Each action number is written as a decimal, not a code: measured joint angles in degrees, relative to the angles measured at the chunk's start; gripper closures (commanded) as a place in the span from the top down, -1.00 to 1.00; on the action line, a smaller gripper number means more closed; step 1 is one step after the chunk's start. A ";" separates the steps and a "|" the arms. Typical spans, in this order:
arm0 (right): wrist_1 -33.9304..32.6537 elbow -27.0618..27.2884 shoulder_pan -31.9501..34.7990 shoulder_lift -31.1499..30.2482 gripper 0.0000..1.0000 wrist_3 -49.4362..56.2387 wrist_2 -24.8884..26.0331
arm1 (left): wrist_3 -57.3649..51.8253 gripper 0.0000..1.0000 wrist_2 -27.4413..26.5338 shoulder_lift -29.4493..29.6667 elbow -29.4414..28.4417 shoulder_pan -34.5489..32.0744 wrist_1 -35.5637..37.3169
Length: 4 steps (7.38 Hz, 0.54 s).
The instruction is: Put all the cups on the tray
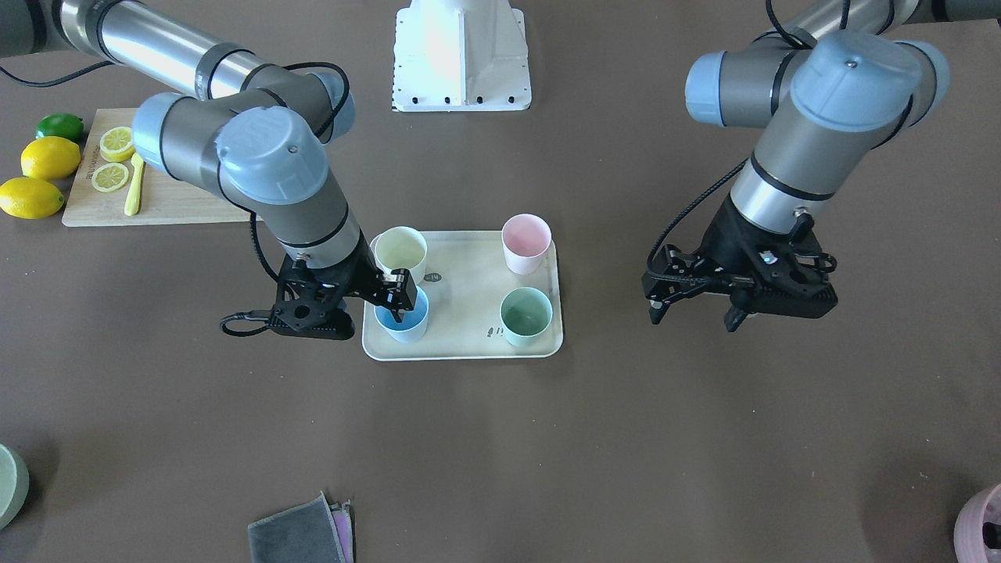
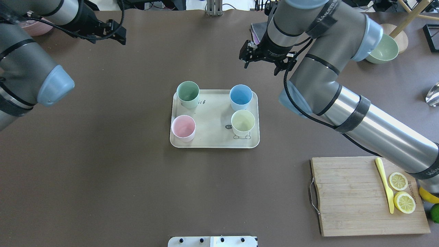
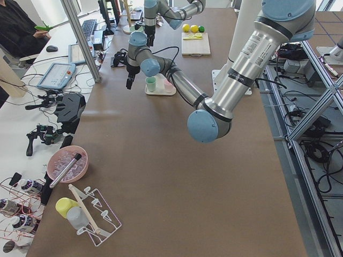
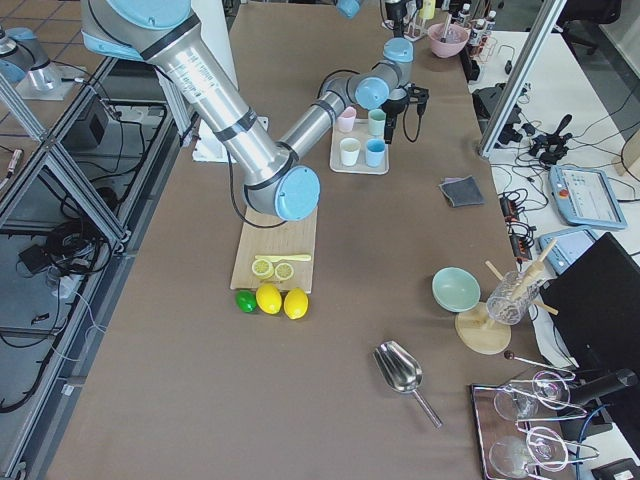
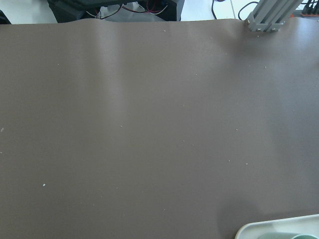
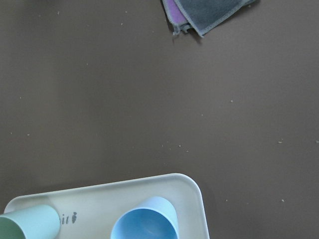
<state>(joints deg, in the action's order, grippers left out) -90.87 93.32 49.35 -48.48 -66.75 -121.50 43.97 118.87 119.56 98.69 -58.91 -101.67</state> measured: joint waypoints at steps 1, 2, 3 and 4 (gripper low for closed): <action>-1.37 3.46 1.87 -2.57 1.00 3.41 -0.19 | -2.65 0.95 0.09 -2.78 1.42 -1.07 -0.41; -1.90 5.82 4.72 -5.65 1.00 7.29 -0.53 | -3.80 0.95 0.01 -5.11 2.10 -1.78 -1.11; -2.02 7.91 7.46 -9.07 1.00 10.64 -0.66 | -4.31 0.95 -0.22 -6.82 1.48 -2.12 -2.85; -1.97 10.35 9.64 -13.11 1.00 13.41 -0.53 | -4.68 0.95 -0.32 -8.55 0.15 -2.68 -5.15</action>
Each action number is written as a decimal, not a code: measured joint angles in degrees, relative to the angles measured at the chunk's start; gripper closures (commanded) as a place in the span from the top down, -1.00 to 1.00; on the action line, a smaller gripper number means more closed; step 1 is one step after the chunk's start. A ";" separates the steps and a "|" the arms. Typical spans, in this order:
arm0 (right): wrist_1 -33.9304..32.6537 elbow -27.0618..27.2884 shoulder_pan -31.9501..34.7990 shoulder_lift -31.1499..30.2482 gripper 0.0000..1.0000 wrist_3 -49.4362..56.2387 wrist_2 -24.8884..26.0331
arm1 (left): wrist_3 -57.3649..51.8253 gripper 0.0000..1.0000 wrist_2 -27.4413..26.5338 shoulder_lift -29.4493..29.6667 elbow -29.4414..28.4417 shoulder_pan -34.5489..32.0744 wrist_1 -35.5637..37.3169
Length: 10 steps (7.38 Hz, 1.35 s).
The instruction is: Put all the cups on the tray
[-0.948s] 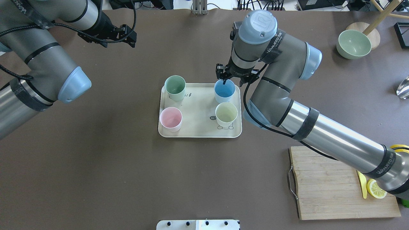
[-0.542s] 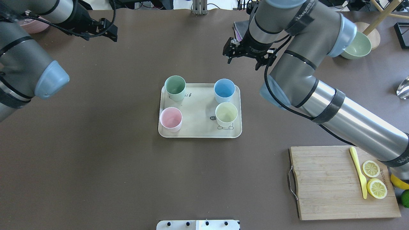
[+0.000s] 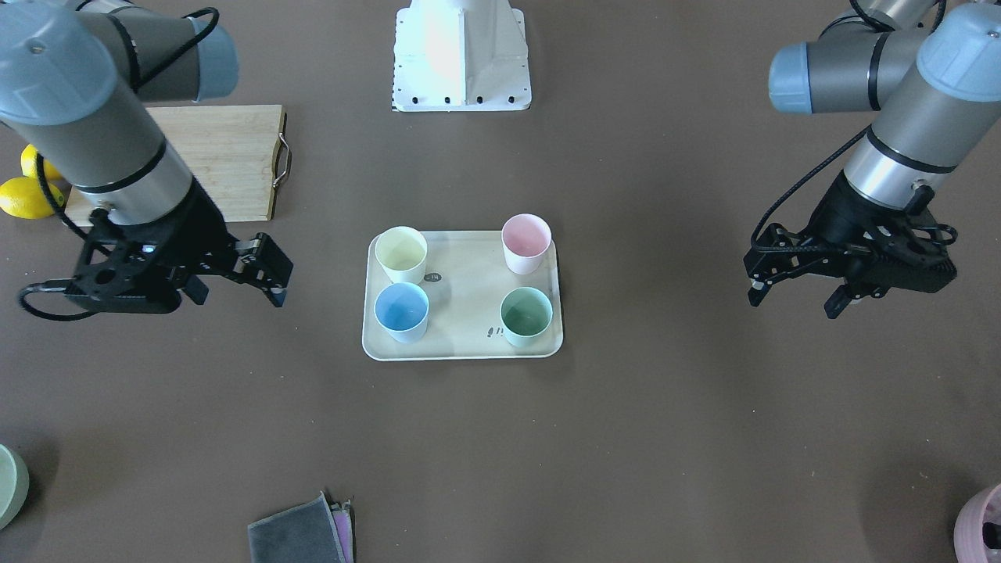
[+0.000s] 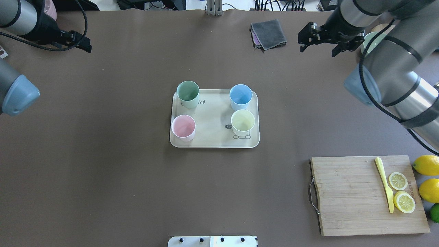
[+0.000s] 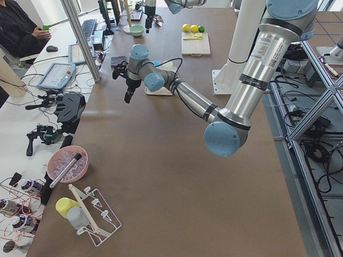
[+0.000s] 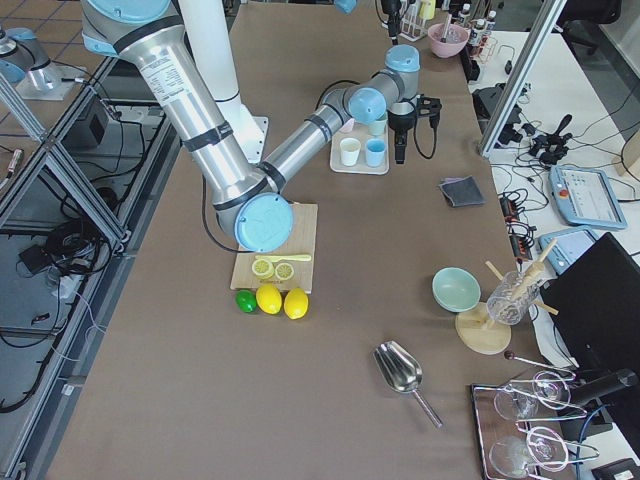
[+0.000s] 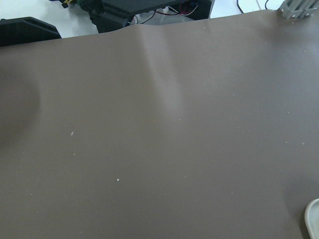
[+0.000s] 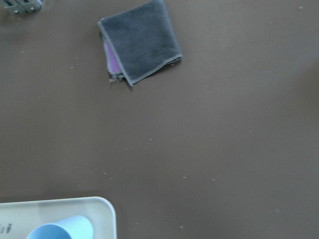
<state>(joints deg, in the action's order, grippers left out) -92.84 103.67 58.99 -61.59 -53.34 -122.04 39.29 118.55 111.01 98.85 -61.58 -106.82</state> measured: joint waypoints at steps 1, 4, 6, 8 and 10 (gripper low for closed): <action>0.07 1.99 2.03 -3.68 1.00 1.88 0.06 | -0.54 0.95 0.18 -2.30 -0.60 -1.35 -1.60; -0.40 2.12 9.78 -12.71 1.00 20.74 -1.77 | -11.99 0.95 4.53 -10.11 -1.01 -8.05 -2.03; -0.54 -4.13 19.37 -17.02 1.00 32.81 -8.70 | -21.62 0.95 8.32 -16.41 -2.50 -13.87 -1.97; -0.47 -6.83 25.07 -21.67 1.00 39.54 -10.65 | -27.15 0.95 13.52 -19.82 -4.02 -18.45 -1.14; -0.44 -7.79 26.90 -25.10 1.00 43.35 -10.47 | -28.40 0.95 18.46 -19.47 -5.00 -23.34 2.82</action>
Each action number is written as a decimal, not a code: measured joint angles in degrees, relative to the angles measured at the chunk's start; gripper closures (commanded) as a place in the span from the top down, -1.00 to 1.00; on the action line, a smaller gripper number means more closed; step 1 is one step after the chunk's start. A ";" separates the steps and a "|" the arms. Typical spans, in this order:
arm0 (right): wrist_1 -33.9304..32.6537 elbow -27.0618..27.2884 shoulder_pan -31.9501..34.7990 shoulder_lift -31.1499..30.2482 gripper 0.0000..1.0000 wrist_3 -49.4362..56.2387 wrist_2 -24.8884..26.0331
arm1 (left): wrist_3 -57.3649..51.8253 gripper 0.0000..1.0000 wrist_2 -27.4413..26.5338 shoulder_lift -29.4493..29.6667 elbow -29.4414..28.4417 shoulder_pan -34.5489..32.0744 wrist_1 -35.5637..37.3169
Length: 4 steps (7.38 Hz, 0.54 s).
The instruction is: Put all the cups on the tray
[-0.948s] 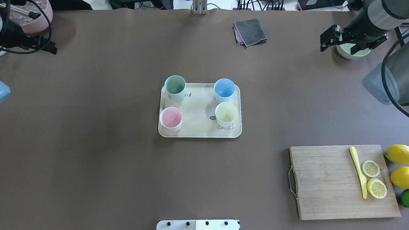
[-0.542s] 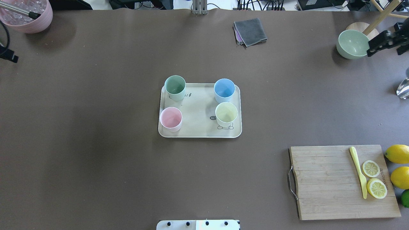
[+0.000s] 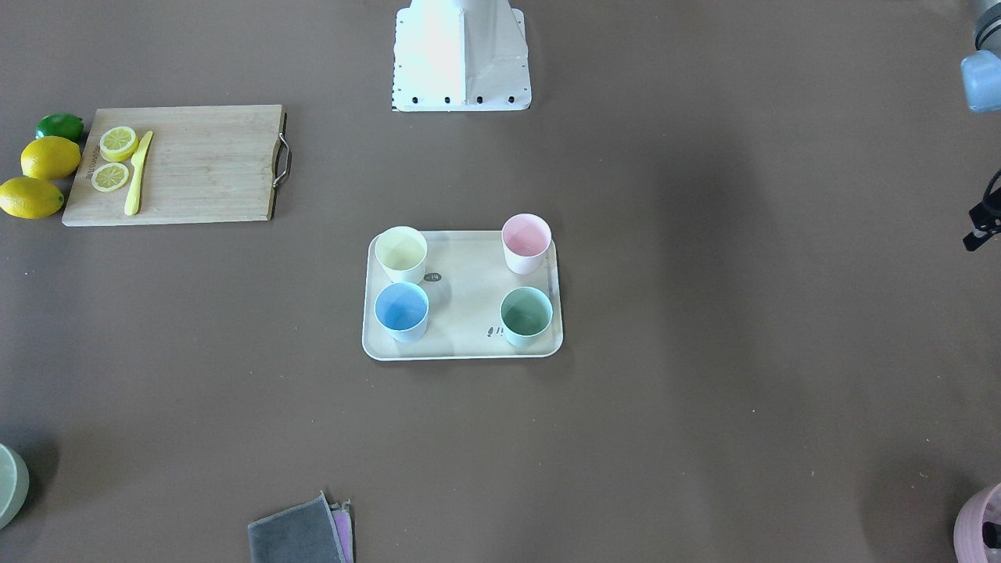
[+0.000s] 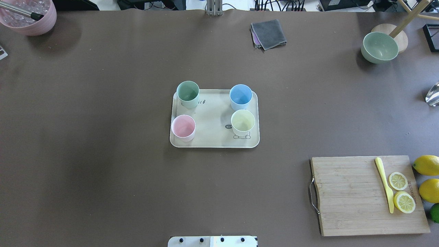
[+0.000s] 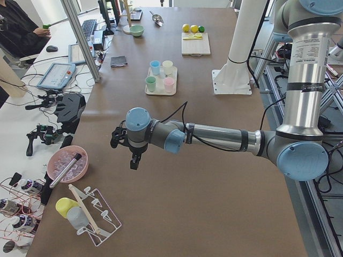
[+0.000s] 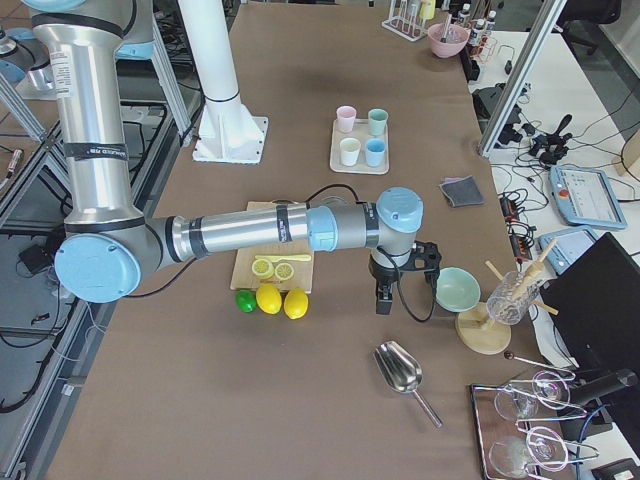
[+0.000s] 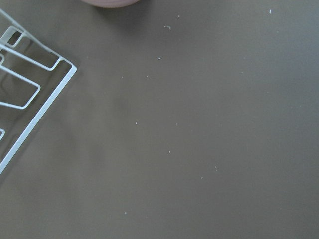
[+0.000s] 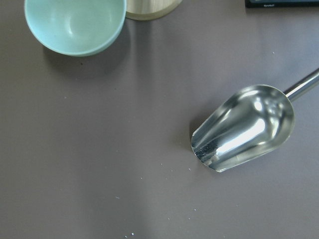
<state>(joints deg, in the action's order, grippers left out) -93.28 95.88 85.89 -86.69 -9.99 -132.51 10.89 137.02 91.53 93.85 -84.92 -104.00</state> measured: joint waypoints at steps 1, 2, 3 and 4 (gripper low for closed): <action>0.11 -0.46 0.22 -0.68 1.00 0.47 0.16 | -0.24 0.95 0.64 0.38 -0.54 -1.20 0.94; 0.23 -1.39 0.49 -1.15 1.00 0.63 0.21 | -0.36 0.95 0.86 0.42 -1.02 -1.90 1.23; 0.37 -2.46 1.15 -2.38 1.00 0.71 0.15 | -0.41 0.95 0.91 0.26 -1.35 -2.24 1.28; 0.53 -2.97 2.39 -4.12 1.00 0.73 -0.07 | -0.43 0.95 0.91 0.11 -1.51 -2.39 1.32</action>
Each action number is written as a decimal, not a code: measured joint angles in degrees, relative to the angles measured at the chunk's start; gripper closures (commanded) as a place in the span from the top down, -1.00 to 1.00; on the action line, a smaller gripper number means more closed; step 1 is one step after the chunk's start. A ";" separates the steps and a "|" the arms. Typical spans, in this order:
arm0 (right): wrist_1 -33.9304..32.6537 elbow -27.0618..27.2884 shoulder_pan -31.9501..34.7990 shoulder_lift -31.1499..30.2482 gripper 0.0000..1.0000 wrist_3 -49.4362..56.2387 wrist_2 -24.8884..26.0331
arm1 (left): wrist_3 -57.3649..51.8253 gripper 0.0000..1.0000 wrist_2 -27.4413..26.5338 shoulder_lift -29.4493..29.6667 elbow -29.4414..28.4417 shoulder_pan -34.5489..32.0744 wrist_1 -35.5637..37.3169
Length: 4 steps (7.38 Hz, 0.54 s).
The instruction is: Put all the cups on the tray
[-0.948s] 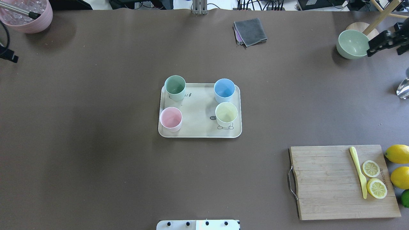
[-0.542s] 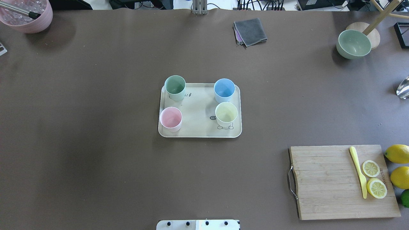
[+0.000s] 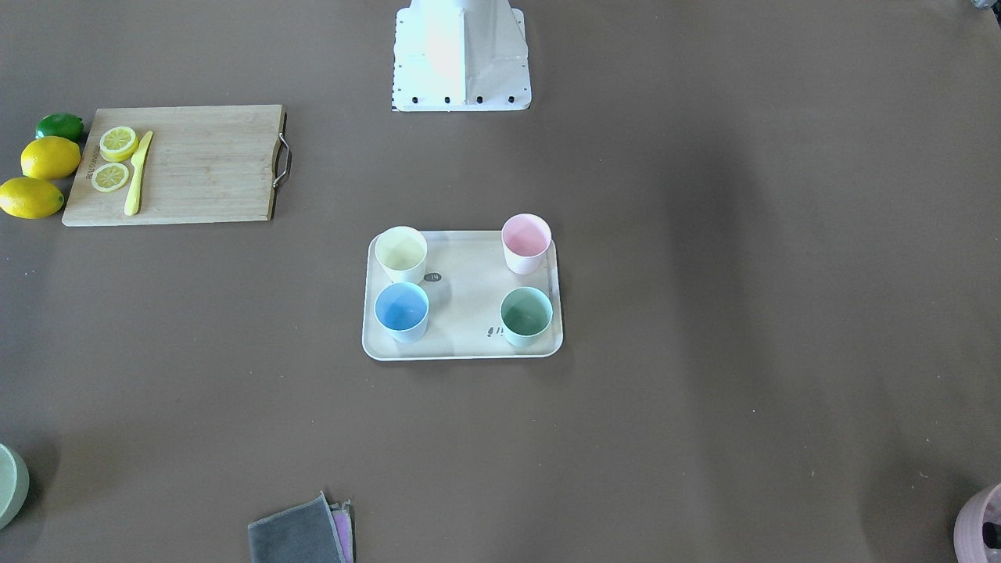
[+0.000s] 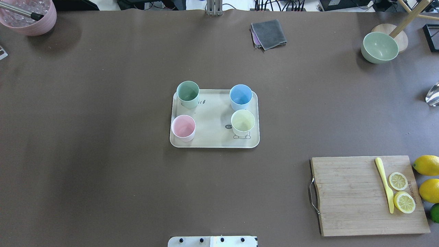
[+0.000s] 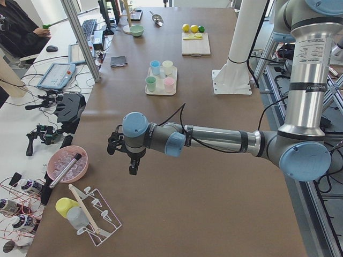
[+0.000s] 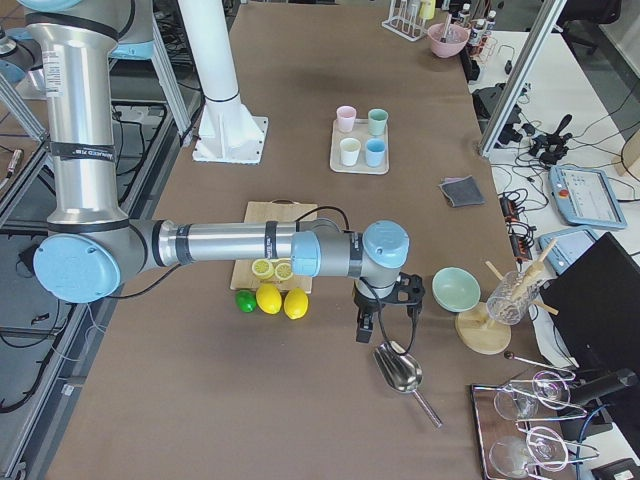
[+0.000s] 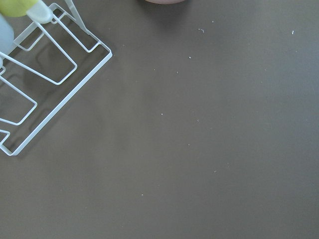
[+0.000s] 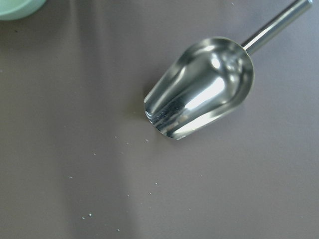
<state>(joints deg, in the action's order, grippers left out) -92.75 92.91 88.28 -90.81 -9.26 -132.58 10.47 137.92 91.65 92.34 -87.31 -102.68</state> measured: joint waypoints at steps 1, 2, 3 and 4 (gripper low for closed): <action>0.07 -0.19 1.18 -0.91 1.00 -0.02 0.01 | -0.01 0.95 -0.02 -0.09 -0.03 -0.11 0.04; 0.10 -0.42 1.73 -1.13 1.00 -0.14 0.61 | 0.01 0.95 -0.02 -0.15 -0.03 -0.22 0.08; 0.11 -0.45 1.93 -1.07 1.00 -0.25 1.06 | 0.05 0.95 -0.02 -0.17 -0.01 -0.32 0.10; 0.13 -0.24 1.99 -1.03 1.00 -0.23 1.21 | 0.07 0.95 -0.02 -0.18 0.02 -0.39 0.10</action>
<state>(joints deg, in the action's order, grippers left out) -92.62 92.67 90.26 -91.84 -9.49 -131.38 10.53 137.90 91.46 92.36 -87.71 -102.59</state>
